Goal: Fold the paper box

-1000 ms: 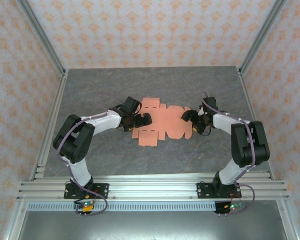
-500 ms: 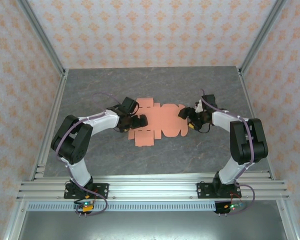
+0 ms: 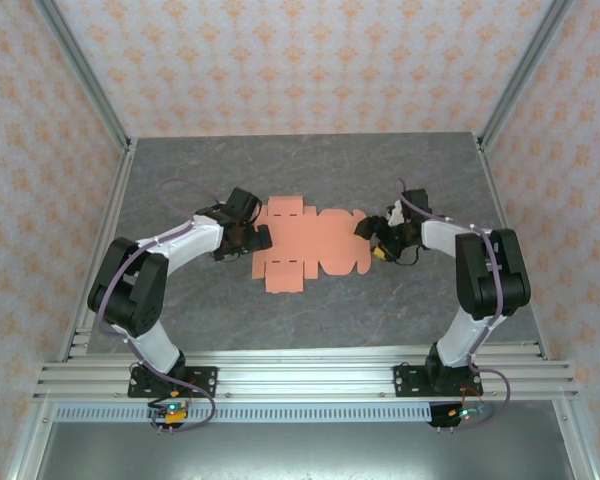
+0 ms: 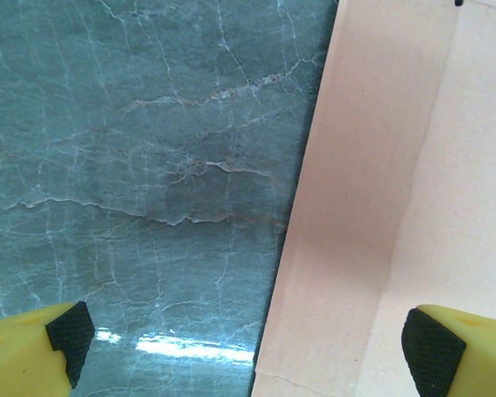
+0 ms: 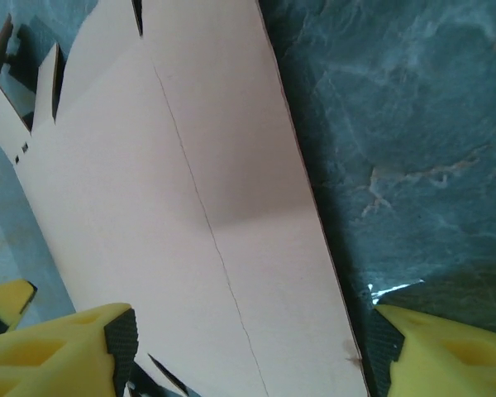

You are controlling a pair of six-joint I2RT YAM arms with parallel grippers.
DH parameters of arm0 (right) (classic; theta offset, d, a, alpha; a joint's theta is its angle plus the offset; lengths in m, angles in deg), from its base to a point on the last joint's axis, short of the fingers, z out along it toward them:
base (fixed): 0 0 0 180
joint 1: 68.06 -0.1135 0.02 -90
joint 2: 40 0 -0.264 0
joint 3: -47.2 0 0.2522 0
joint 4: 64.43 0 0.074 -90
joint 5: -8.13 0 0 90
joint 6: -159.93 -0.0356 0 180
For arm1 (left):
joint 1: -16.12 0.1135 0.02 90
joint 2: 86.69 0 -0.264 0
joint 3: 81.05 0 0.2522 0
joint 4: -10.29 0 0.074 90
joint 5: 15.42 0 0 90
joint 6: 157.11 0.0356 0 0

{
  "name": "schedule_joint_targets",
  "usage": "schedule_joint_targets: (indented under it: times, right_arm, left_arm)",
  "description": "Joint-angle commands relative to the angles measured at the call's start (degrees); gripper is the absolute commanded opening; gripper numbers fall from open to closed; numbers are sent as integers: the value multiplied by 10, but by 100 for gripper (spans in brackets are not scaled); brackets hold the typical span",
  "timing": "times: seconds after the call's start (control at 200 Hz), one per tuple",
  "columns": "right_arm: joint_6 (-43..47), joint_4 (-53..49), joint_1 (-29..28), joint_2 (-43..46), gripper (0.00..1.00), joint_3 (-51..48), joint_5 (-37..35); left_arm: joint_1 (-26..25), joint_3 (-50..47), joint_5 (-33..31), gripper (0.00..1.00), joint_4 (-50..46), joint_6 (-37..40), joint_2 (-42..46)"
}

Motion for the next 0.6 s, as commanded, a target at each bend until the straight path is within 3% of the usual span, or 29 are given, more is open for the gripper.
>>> schedule_joint_targets:
  times: [0.0, 0.21, 0.36, 0.455, 0.596]
  right_arm:
    - [39, -55, 1, -19, 75, 35, -65]
    - [79, -118, 3, -81, 75, 106, -56]
    - [129, -195, 3, -138, 72, 177, 0]
    - [140, -205, 3, -145, 72, 192, 22]
    - [157, -205, 2, -153, 71, 206, 114]
  left_arm:
    - [-1, 12, -10, 100, -14, 13, 7]
    - [0, 36, -50, 100, -27, 29, -18]
    - [-1, 48, -59, 100, -29, 32, -31]
    - [-1, 59, -68, 100, -34, 49, -42]
    - [-1, 62, -52, 100, -24, 44, -56]
